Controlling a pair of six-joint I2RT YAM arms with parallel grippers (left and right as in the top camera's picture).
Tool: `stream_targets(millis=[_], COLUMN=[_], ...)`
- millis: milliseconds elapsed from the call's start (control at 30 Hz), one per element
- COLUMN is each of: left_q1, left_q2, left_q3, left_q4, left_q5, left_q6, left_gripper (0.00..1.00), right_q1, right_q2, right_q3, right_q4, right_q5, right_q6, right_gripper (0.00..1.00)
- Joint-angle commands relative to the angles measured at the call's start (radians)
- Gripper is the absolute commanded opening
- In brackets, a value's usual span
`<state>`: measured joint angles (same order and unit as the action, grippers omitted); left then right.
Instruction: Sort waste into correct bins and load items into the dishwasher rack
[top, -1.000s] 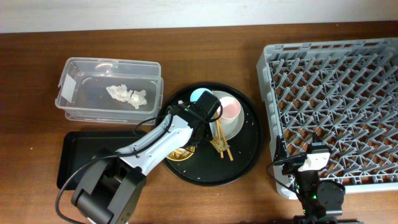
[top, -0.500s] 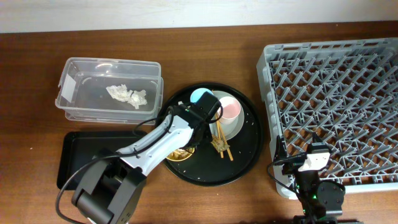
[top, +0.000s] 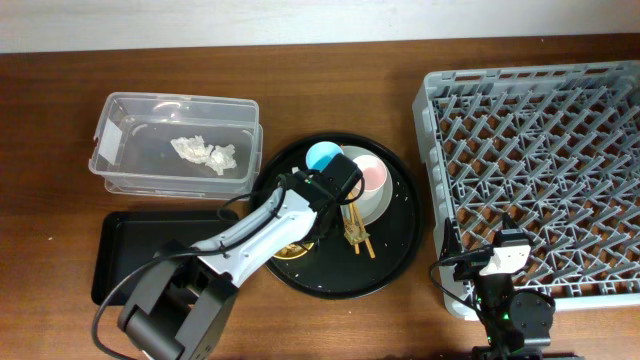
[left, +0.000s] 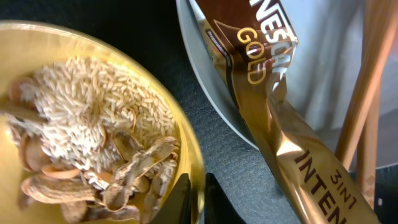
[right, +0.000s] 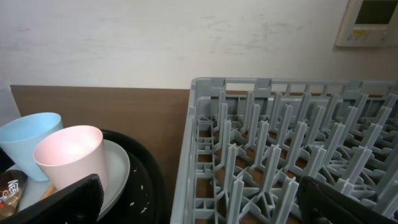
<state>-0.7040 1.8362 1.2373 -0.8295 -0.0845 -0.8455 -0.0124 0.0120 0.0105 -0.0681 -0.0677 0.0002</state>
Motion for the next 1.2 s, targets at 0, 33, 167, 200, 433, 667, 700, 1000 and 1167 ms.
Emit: stream_targets(millis=[0,33,167,200,433,667,700,1000,1167], left_q1=[0.000,0.000,0.000,0.000,0.000,-0.009,-0.012,-0.027,-0.027], left_q2=[-0.011,-0.011,-0.011,-0.011,-0.011,-0.011,-0.011,-0.011,-0.011], left_q3=[0.007,0.007,0.007,0.007,0.007,0.007,0.007,0.007,0.007], left_q4=[-0.013,-0.013,-0.015,-0.017,-0.031,-0.031,-0.031,-0.017,-0.021], left_q5=[-0.010,-0.010,-0.011,-0.010,-0.011,-0.018,-0.025,-0.045,-0.056], left_q6=[0.002,0.002,0.009,0.009,0.009,0.009,0.009,0.009,0.009], left_gripper=[0.02,0.01,0.01,0.01,0.12,0.12,0.12,0.17,0.17], right_q1=[0.006,0.006,0.006,0.006,0.006,0.006,0.006,0.006,0.006], right_q2=[-0.006,-0.006,-0.006,-0.006,-0.006,-0.006,-0.006,-0.006,-0.006], right_q3=[-0.005,-0.005,-0.005,-0.005,-0.005,-0.005,-0.005,-0.005,-0.005], right_q4=[-0.004,-0.004,-0.004,-0.004,-0.004,-0.004,-0.004,-0.004,-0.004], right_q5=[0.005,0.005,0.005,0.005,0.005,0.005,0.005,0.005,0.005], right_q6=[0.005,0.005,0.005,0.005,0.005,0.005,0.005,0.005,0.005], right_gripper=[0.98,0.98,0.98,0.98,0.98,0.98,0.98,0.98,0.98])
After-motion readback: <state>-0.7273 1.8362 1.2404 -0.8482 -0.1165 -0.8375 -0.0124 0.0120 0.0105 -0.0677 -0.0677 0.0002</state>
